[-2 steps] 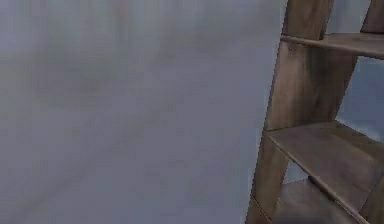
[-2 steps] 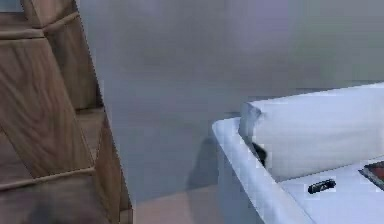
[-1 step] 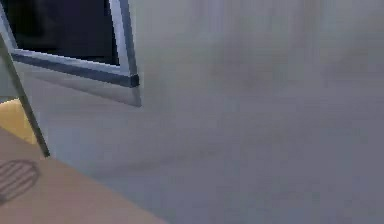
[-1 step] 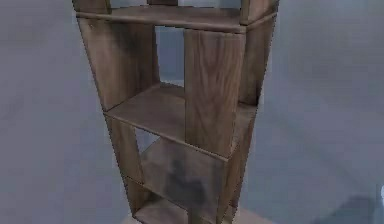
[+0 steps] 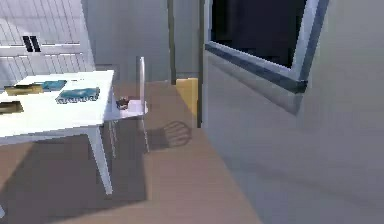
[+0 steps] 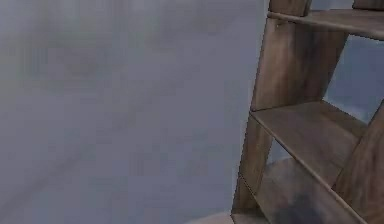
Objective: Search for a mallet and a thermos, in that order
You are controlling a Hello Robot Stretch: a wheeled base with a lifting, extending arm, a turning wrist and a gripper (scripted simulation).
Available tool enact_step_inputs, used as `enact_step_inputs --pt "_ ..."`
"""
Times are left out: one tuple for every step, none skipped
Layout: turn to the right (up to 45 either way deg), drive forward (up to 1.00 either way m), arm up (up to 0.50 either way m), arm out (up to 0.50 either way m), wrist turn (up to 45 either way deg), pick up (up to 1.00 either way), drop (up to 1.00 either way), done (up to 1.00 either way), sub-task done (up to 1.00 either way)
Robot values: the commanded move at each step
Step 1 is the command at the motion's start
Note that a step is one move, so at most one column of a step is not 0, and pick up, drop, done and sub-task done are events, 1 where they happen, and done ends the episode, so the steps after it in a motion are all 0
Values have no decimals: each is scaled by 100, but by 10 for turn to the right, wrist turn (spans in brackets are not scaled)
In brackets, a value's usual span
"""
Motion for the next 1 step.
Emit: enact_step_inputs --pt "-420 0 0 0 0 0 0 0 0"
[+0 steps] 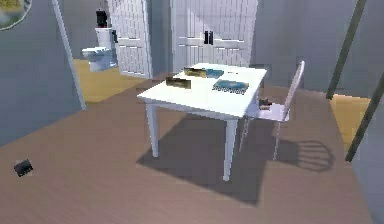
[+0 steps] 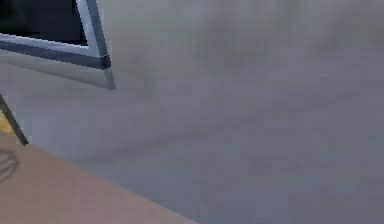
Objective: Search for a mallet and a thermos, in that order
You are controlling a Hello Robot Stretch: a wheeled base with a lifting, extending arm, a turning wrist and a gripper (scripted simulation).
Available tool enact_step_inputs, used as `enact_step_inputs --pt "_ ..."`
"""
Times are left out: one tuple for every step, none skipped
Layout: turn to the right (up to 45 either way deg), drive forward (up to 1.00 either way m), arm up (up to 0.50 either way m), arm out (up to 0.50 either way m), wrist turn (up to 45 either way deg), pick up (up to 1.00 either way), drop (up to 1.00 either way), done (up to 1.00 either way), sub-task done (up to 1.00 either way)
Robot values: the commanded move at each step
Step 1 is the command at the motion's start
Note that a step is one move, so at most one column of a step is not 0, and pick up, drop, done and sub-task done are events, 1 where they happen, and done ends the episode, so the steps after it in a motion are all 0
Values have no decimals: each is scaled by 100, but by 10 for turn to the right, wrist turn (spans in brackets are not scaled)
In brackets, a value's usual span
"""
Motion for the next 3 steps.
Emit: enact_step_inputs --pt "0 30 0 0 0 0 0 0 0" --pt "-360 0 0 0 0 0 0 0 0" --pt "0 100 0 0 0 0 0 0 0"
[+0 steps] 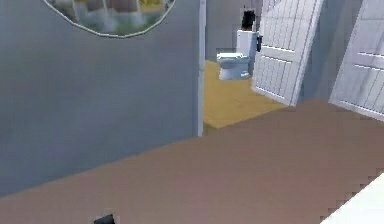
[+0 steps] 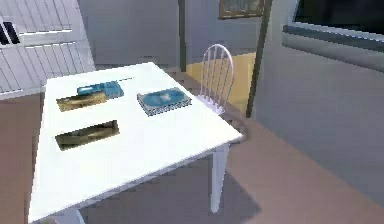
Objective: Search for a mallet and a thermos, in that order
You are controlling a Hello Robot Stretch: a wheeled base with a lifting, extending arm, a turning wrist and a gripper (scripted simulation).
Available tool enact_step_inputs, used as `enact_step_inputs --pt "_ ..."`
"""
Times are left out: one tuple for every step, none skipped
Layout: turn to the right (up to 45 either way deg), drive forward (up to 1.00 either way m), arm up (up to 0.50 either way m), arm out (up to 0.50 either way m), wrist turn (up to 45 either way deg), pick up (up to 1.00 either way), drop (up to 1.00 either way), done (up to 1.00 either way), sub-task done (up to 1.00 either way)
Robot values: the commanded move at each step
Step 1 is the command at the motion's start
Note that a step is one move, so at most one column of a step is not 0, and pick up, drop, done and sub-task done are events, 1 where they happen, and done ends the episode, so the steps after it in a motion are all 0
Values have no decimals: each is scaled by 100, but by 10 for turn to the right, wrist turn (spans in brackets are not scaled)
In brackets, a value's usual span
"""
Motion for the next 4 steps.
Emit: enact_step_inputs --pt "-30 0 0 0 0 0 0 0 0" --pt "-30 0 0 0 0 0 0 0 0" --pt "0 45 0 0 0 0 0 0 0" --pt "0 25 0 0 0 0 0 0 0"
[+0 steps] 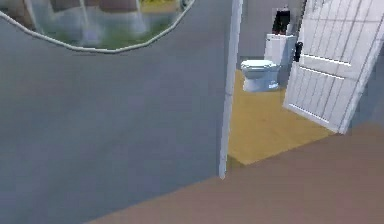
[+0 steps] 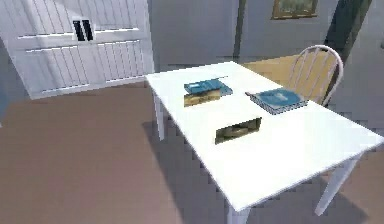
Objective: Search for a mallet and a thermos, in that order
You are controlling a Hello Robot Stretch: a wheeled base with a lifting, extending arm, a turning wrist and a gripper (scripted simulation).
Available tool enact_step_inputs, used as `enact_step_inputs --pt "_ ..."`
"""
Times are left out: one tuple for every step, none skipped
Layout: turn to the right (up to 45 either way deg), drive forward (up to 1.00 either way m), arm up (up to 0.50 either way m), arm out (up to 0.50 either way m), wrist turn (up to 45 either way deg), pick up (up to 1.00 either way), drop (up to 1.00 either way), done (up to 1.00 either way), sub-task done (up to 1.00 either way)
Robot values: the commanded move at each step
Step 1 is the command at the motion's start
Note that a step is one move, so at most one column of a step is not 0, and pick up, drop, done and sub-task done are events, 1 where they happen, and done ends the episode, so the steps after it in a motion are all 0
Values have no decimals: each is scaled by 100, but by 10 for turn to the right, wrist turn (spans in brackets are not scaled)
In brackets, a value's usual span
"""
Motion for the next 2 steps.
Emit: enact_step_inputs --pt "-90 0 0 0 0 0 0 0 0" --pt "0 35 0 0 0 0 0 0 0"
